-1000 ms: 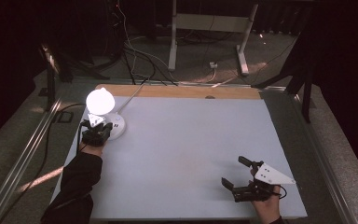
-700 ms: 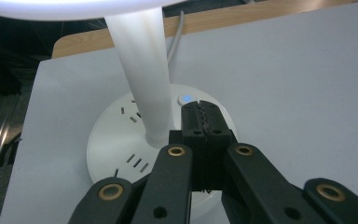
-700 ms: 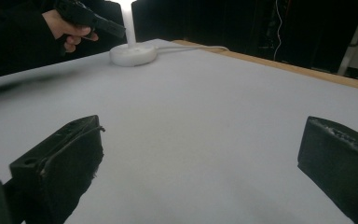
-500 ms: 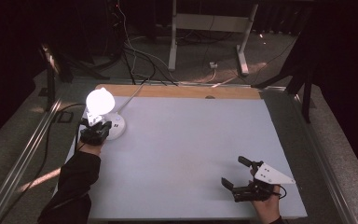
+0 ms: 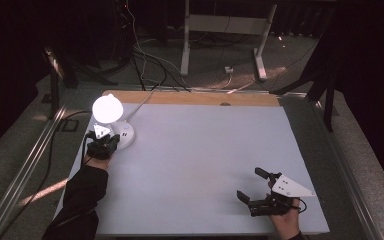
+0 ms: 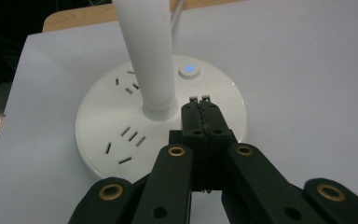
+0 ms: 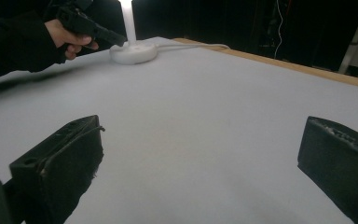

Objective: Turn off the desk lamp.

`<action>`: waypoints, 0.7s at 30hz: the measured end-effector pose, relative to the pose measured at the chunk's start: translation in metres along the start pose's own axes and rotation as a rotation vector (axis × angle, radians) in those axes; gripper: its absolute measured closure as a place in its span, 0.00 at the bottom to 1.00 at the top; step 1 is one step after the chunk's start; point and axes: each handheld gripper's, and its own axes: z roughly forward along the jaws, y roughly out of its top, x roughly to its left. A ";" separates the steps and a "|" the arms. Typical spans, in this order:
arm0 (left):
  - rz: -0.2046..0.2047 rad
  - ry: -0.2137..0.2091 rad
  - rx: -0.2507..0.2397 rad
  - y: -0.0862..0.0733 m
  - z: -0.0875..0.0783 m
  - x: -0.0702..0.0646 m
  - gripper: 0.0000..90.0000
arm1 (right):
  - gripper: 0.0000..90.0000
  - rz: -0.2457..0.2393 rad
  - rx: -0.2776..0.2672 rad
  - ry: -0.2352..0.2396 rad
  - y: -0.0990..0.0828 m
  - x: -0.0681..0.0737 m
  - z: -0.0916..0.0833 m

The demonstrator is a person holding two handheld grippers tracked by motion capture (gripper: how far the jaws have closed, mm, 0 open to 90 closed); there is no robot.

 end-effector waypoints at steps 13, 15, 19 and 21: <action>0.020 0.004 0.017 -0.001 0.005 -0.002 1.00 | 0.00 -0.001 -0.002 -0.002 0.000 -0.001 -0.001; 0.023 0.007 0.014 -0.002 0.006 0.000 1.00 | 0.00 0.000 -0.001 0.000 0.000 -0.001 -0.001; 0.039 0.008 0.023 -0.002 0.005 0.000 1.00 | 0.00 -0.002 0.002 0.002 0.000 0.000 0.000; 0.048 0.013 0.029 -0.002 0.005 -0.001 1.00 | 0.00 -0.002 0.004 0.003 0.000 0.000 0.000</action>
